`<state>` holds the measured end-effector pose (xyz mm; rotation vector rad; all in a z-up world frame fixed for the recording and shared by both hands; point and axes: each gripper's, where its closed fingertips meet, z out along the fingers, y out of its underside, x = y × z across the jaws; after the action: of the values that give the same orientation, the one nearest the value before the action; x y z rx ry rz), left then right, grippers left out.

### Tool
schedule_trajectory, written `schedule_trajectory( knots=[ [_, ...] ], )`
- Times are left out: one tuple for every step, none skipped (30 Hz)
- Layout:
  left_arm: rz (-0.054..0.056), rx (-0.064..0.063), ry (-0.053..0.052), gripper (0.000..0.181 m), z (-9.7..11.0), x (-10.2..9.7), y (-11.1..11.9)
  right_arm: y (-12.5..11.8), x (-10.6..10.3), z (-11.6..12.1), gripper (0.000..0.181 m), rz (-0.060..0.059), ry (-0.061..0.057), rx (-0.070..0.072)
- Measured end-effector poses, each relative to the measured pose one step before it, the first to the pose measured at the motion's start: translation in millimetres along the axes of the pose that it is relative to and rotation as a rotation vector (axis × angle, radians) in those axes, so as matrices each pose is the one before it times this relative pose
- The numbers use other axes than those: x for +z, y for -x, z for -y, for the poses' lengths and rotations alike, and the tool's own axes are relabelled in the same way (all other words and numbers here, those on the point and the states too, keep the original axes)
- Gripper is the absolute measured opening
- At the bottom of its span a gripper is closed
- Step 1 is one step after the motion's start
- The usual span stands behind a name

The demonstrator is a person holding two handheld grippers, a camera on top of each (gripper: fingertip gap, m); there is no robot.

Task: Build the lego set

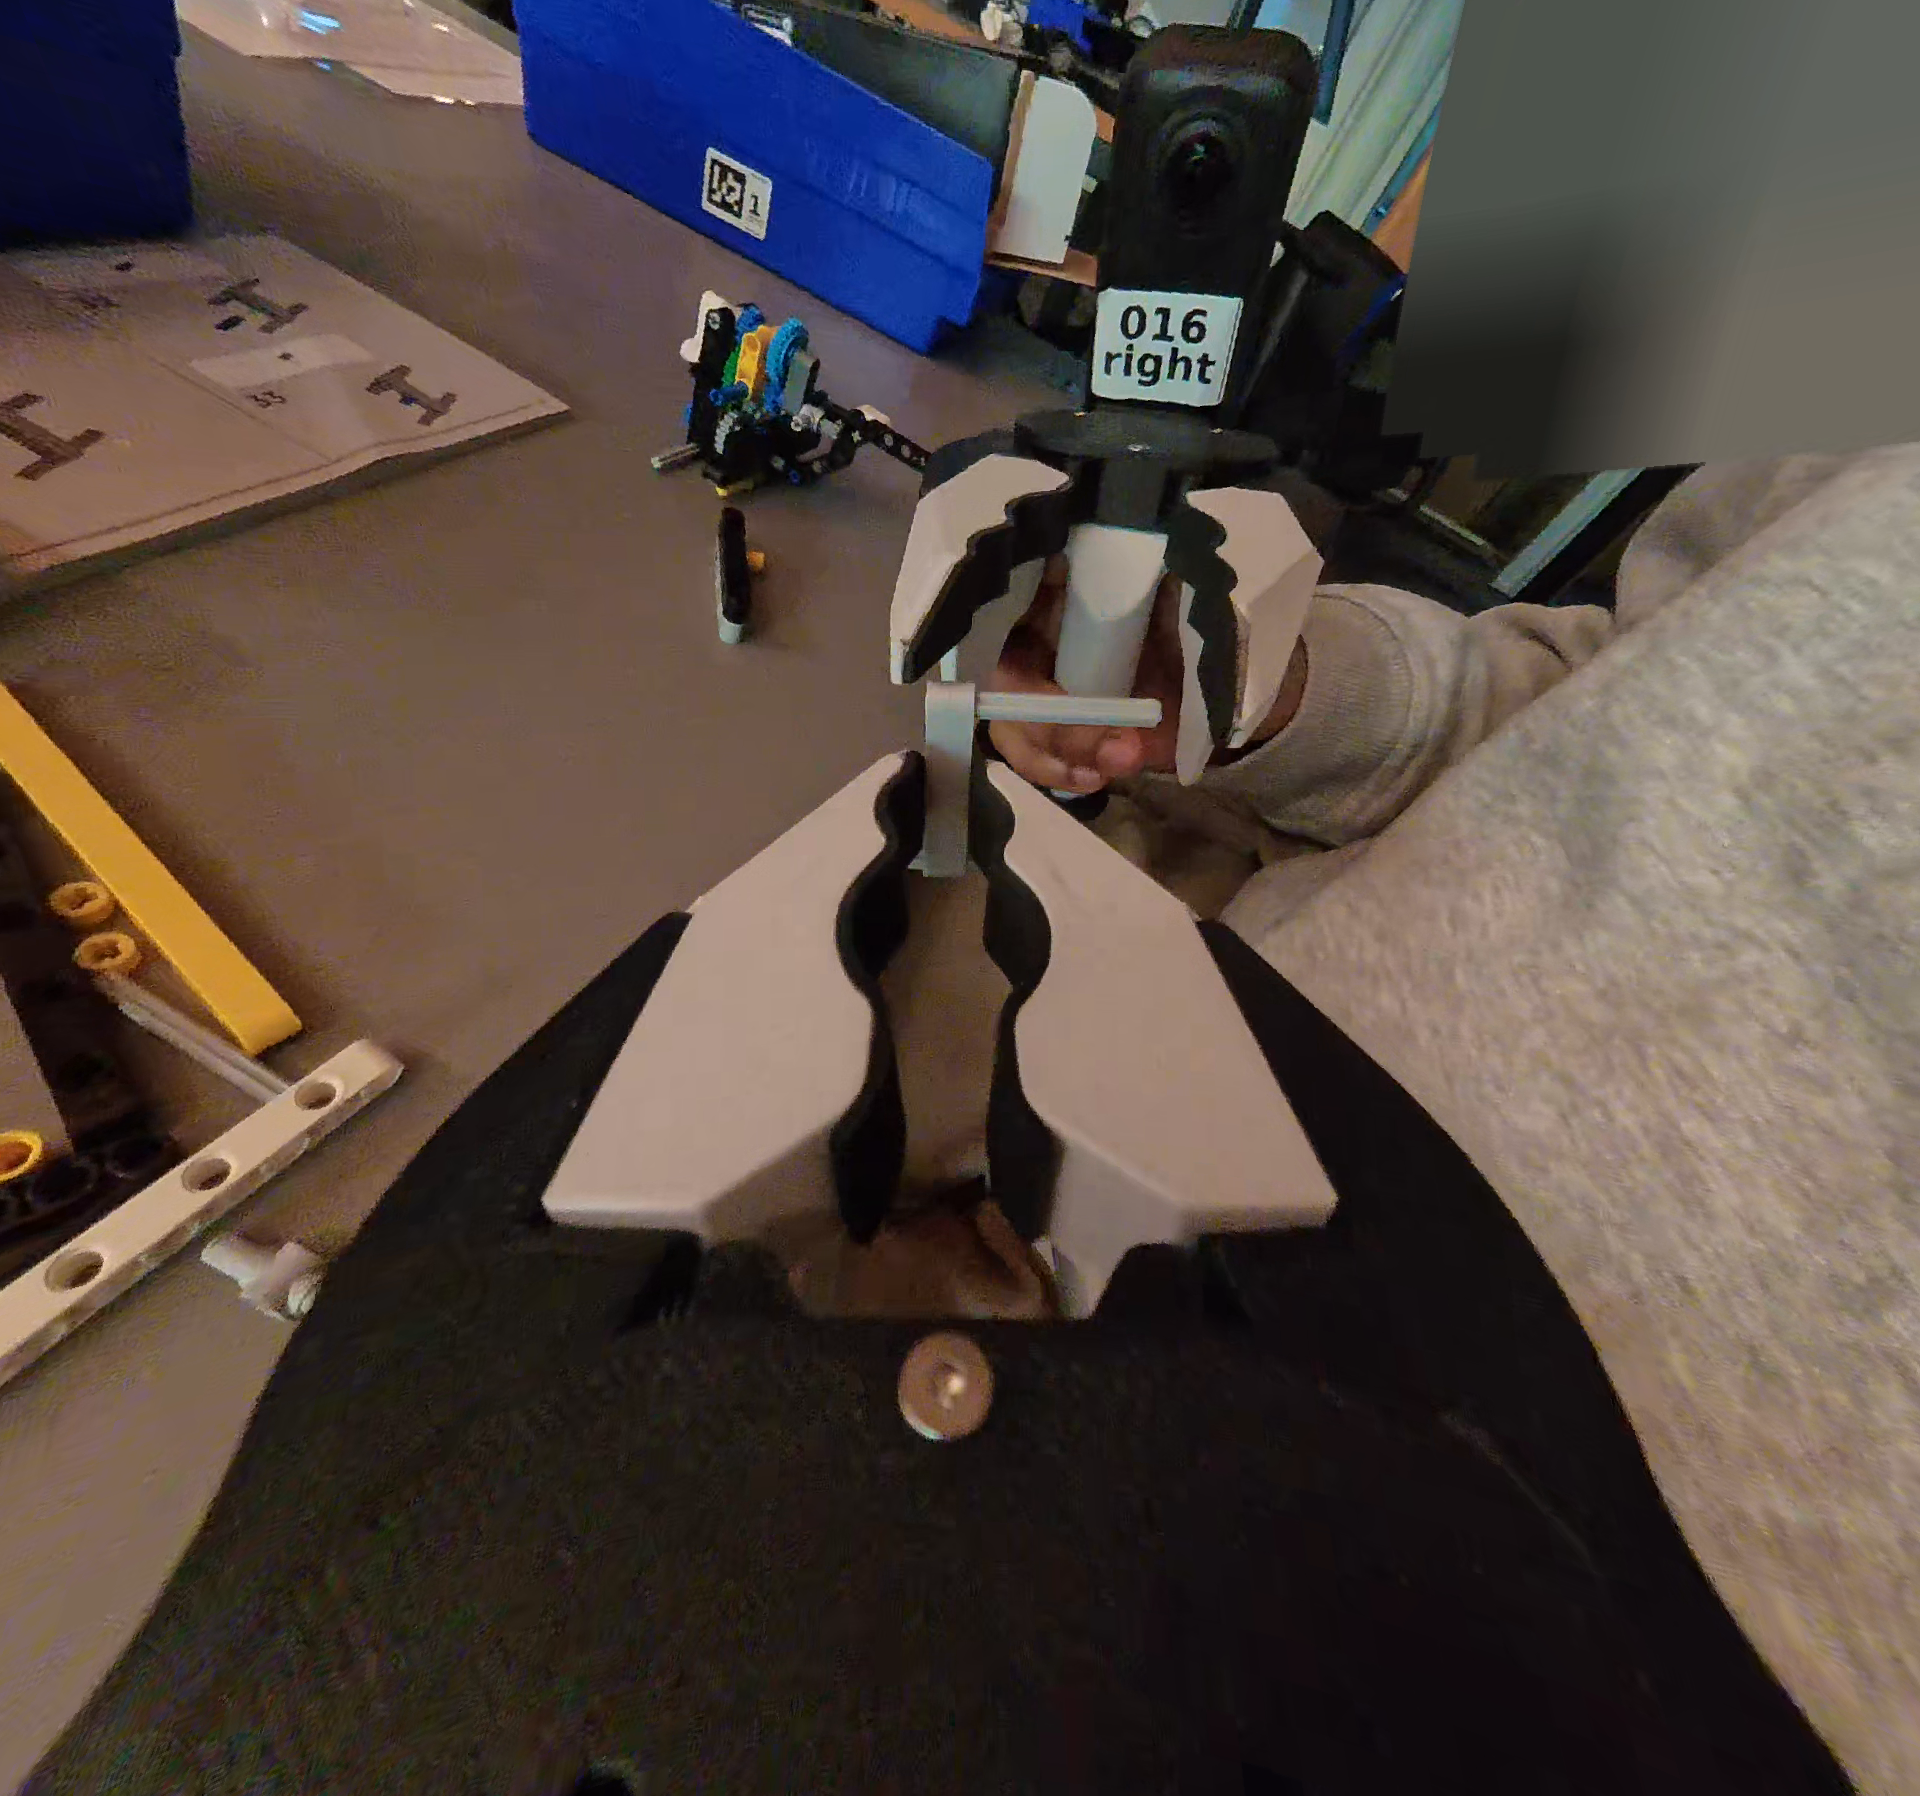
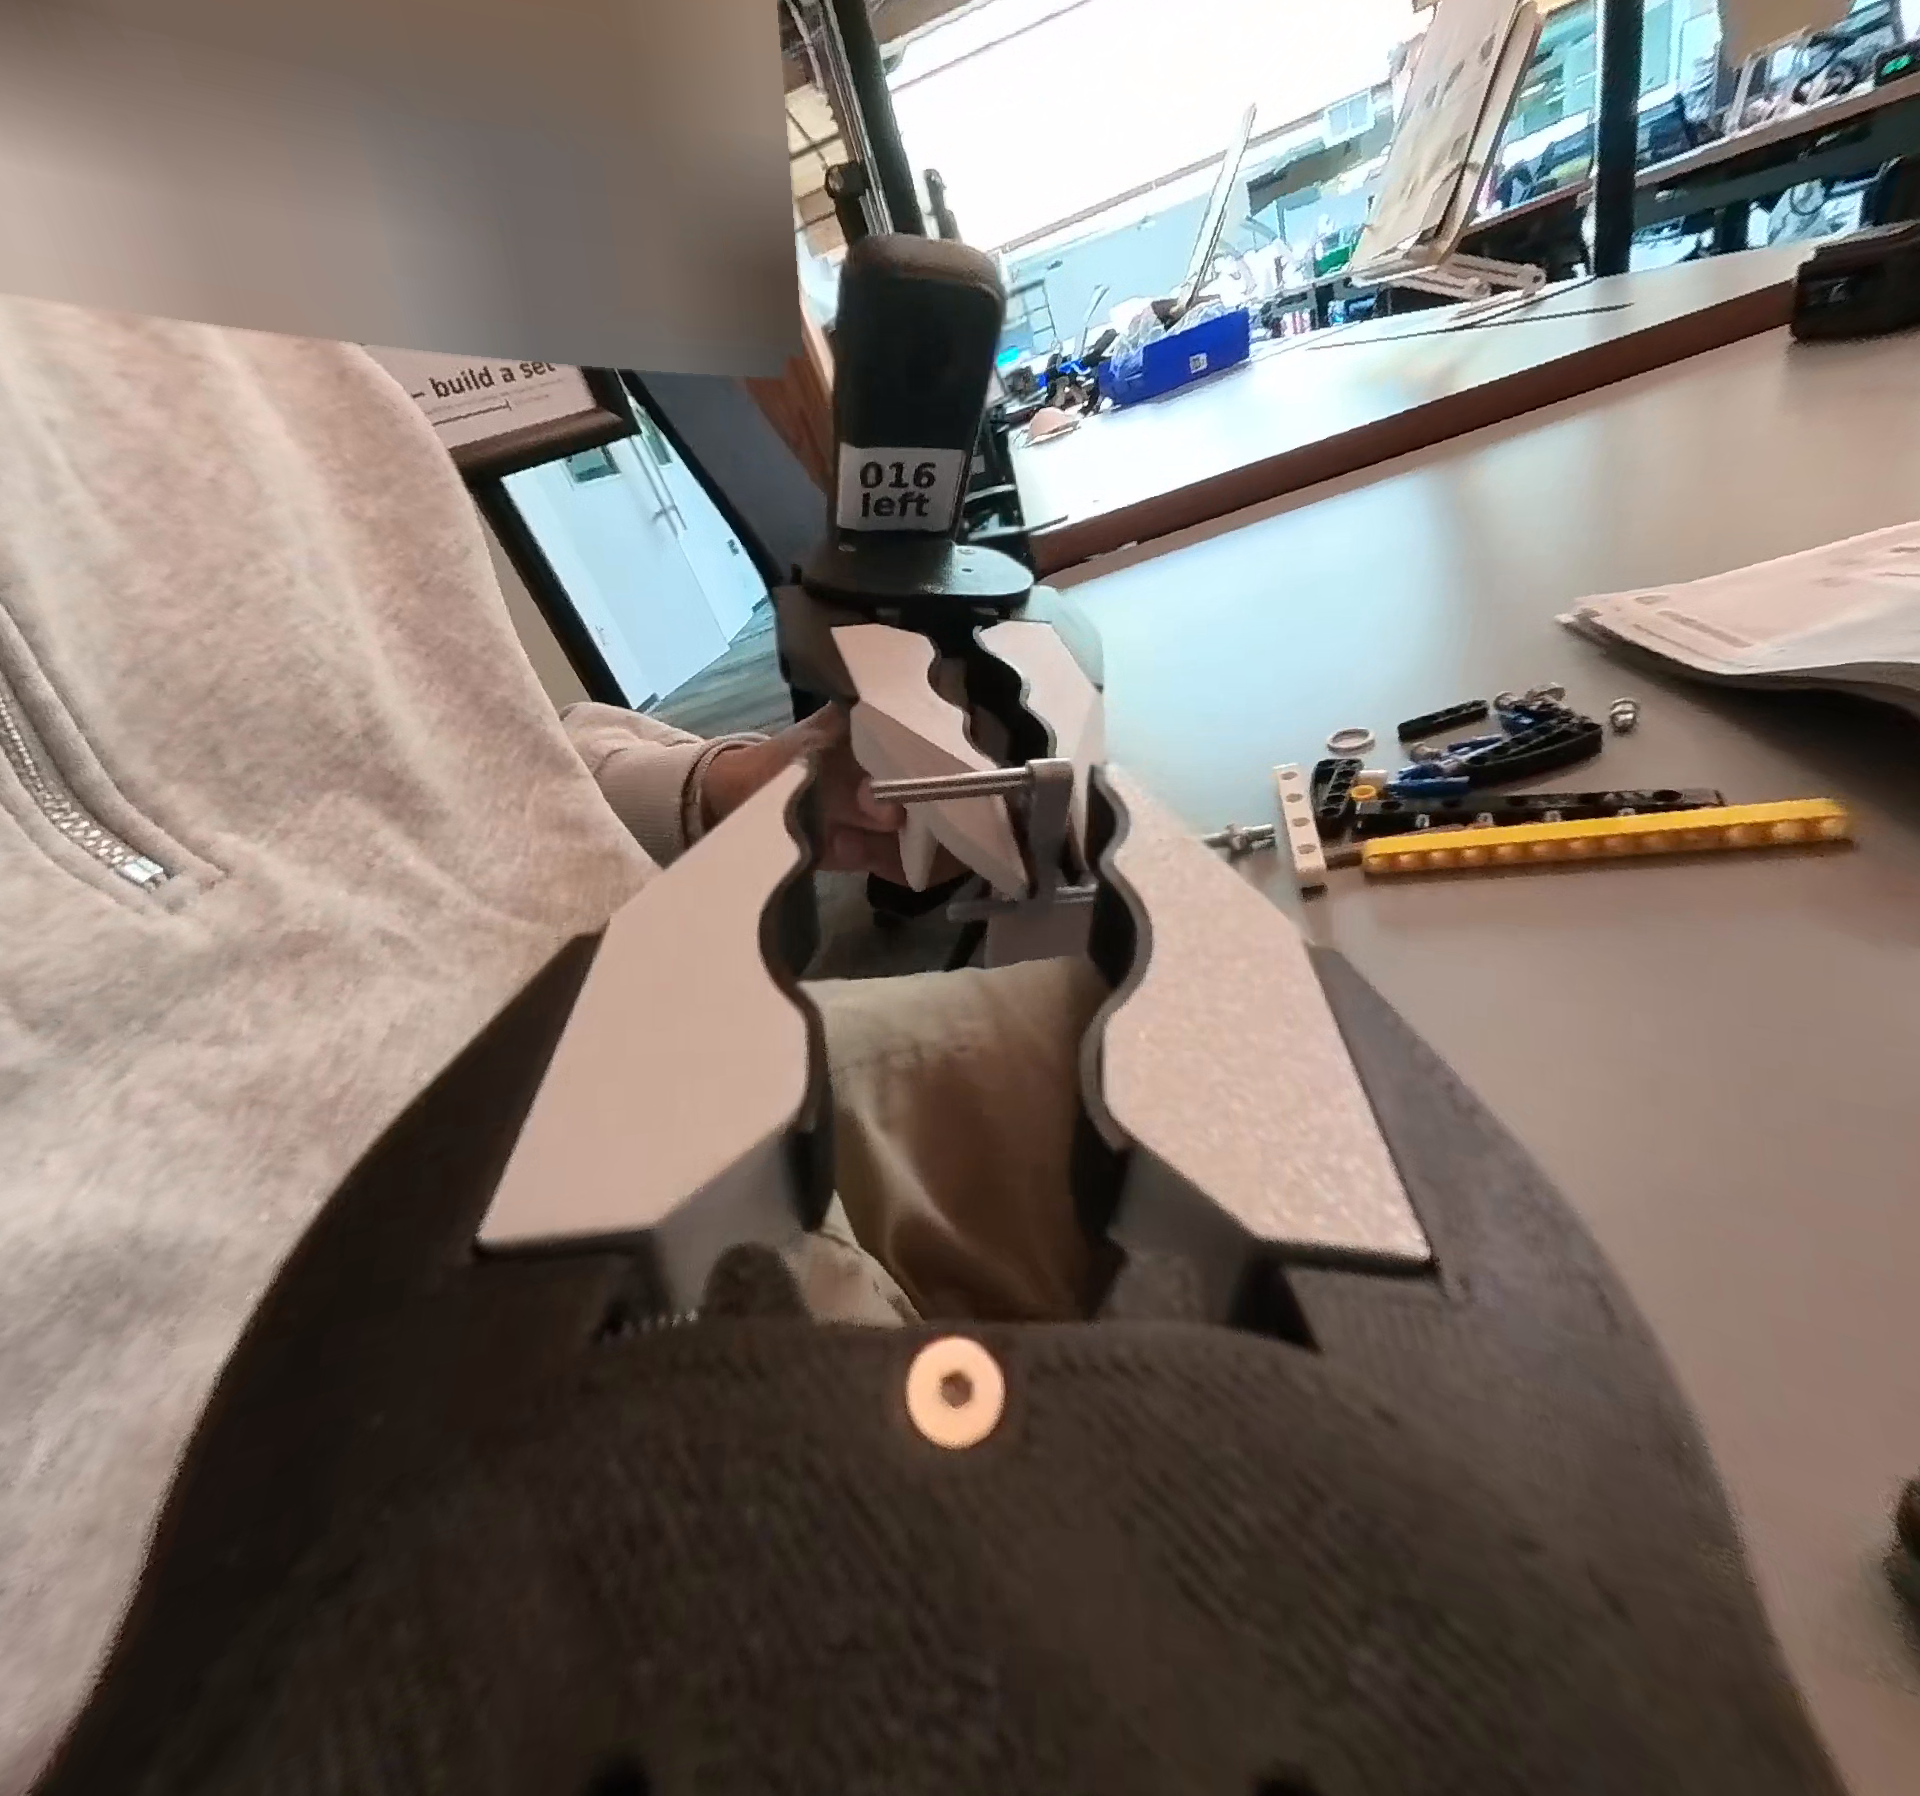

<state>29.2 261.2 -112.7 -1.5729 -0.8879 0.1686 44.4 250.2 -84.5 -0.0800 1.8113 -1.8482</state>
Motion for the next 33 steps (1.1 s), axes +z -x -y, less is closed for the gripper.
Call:
schedule_trajectory(
  knots=[
    [-0.0010,0.0082,-0.0041,0.004,-0.13,1.15,-1.00,-0.01,0.43,-1.73,0.047,0.0058,0.0061,0.0076],
    [-0.0126,0.0090,0.0015,0.004,-0.64,1.41,-2.56,-0.18,0.57,-0.96,0.047,0.0052,0.0003,0.0117],
    [-0.0242,0.0144,-0.0005,0.004,-0.62,1.23,-4.51,0.78,0.57,-0.05,0.048,0.0118,-0.0050,0.0126],
    [-0.0076,0.0202,-0.0003,0.005,-0.53,1.07,-2.59,1.36,0.35,0.40,0.047,0.0172,-0.0068,0.0155],
    [0.0119,0.0120,-0.0034,0.005,0.21,0.56,0.93,0.63,0.02,-0.40,0.045,0.0119,-0.0004,0.0148],
    [0.0091,0.0056,-0.0049,0.005,0.52,-0.15,1.17,0.72,-0.22,-0.33,0.042,0.0122,0.0001,0.0079],
    [0.0022,0.0088,-0.0027,0.004,0.28,-0.12,0.52,0.96,-0.08,0.04,0.040,0.0104,-0.0011,0.0032],
    [0.0007,0.0118,0.0001,0.004,-0.12,-0.16,-0.26,0.14,0.23,-0.45,0.040,0.0030,0.0028,0.0000],
    [0.0057,0.0174,0.0044,0.005,-0.88,-0.03,-0.08,0.01,0.65,-0.89,0.040,-0.0019,0.0063,-0.0066],
    [0.0051,0.0277,0.0000,0.005,-0.04,-0.41,-0.50,-0.26,0.65,-0.68,0.044,-0.0073,0.0053,-0.0132],
    [0.0019,0.0301,-0.0034,0.005,0.74,-0.63,-1.21,-0.36,0.48,0.13,0.050,-0.0101,0.0011,-0.0158],
    [0.0010,0.0260,-0.0078,0.005,1.61,-0.85,-1.29,-1.01,0.26,0.97,0.055,-0.0141,-0.0039,-0.0152],
    [-0.0007,0.0177,-0.0092,0.004,1.87,-0.79,-1.65,-1.37,-0.07,1.72,0.062,-0.0165,-0.0078,-0.0157],
    [-0.0065,0.0114,-0.0088,0.005,1.61,-0.51,-1.86,0.38,-0.15,1.84,0.064,-0.0052,-0.0077,-0.0177],
    [-0.0035,0.0116,-0.0063,0.005,1.12,-0.23,-1.70,1.99,0.07,1.44,0.064,0.0030,-0.0034,-0.0197],
    [-0.0018,0.0131,-0.0050,0.005,1.14,-0.17,-1.64,1.83,0.26,1.29,0.063,-0.0016,-0.0021,-0.0272],
    [0.0008,0.0158,-0.0042,0.005,1.11,-0.33,-1.40,2.53,0.38,1.37,0.062,-0.0007,-0.0026,-0.0341],
    [-0.0005,0.0173,-0.0054,0.005,1.29,-0.54,-1.37,3.40,0.24,1.71,0.057,0.0042,-0.0036,-0.0375],
    [0.0013,0.0159,-0.0066,0.005,1.64,-0.84,-1.21,3.84,0.09,2.07,0.052,0.0047,-0.0032,-0.0400],
    [-0.0007,0.0132,-0.0051,0.005,1.51,-0.54,-0.96,3.96,0.24,1.96,0.048,0.0058,-0.0020,-0.0423],
    [-0.0036,0.0128,-0.0049,0.005,1.38,-0.39,-1.85,3.86,0.42,1.52,0.044,0.0066,-0.0012,-0.0381],
    [-0.0011,0.0106,-0.0022,0.005,0.72,-0.22,-1.21,3.12,0.41,1.18,0.041,0.0062,-0.0009,-0.0286],
    [0.0019,0.0113,-0.0044,0.005,1.02,-0.18,-0.90,2.18,0.24,1.01,0.039,0.0035,-0.0025,-0.0167],
    [0.0028,0.0111,-0.0037,0.005,0.97,-0.17,-0.70,1.06,-0.11,1.06,0.039,0.0017,-0.0045,-0.0064],
    [0.0034,0.0084,-0.0023,0.005,0.99,0.26,-0.22,0.69,-0.31,0.80,0.039,0.0033,-0.0051,-0.0001],
    [0.0024,0.0076,-0.0027,0.005,0.99,-0.11,-0.62,0.55,-0.43,0.79,0.040,0.0052,-0.0048,0.0031],
    [0.0036,0.0085,-0.0031,0.005,0.98,0.09,-0.49,0.17,-0.23,0.65,0.041,0.0034,-0.0047,0.0044],
    [0.0048,0.0110,-0.0030,0.005,1.04,-0.25,-0.41,0.23,-0.13,0.41,0.042,0.0032,-0.0038,0.0038],
    [0.0041,0.0121,-0.0003,0.005,0.91,-0.30,-0.18,0.25,0.21,0.18,0.043,0.0019,-0.0020,0.0037],
    [0.0071,0.0145,-0.0011,0.004,0.90,-0.60,-0.06,0.12,0.17,0.10,0.045,0.0012,-0.0015,0.0032],
    [0.0115,0.0161,-0.0018,0.004,1.16,-0.53,0.26,0.12,0.18,0.22,0.045,0.0009,-0.0023,0.0020],
    [0.0122,0.0159,0.0004,0.004,0.80,-0.57,0.51,-0.31,0.00,0.40,0.045,-0.0016,-0.0026,0.0006],
    [0.0124,0.0149,0.0000,0.004,0.82,-0.85,1.11,-0.14,-0.08,0.25,0.045,-0.0004,-0.0022,-0.0012]
  ],
)
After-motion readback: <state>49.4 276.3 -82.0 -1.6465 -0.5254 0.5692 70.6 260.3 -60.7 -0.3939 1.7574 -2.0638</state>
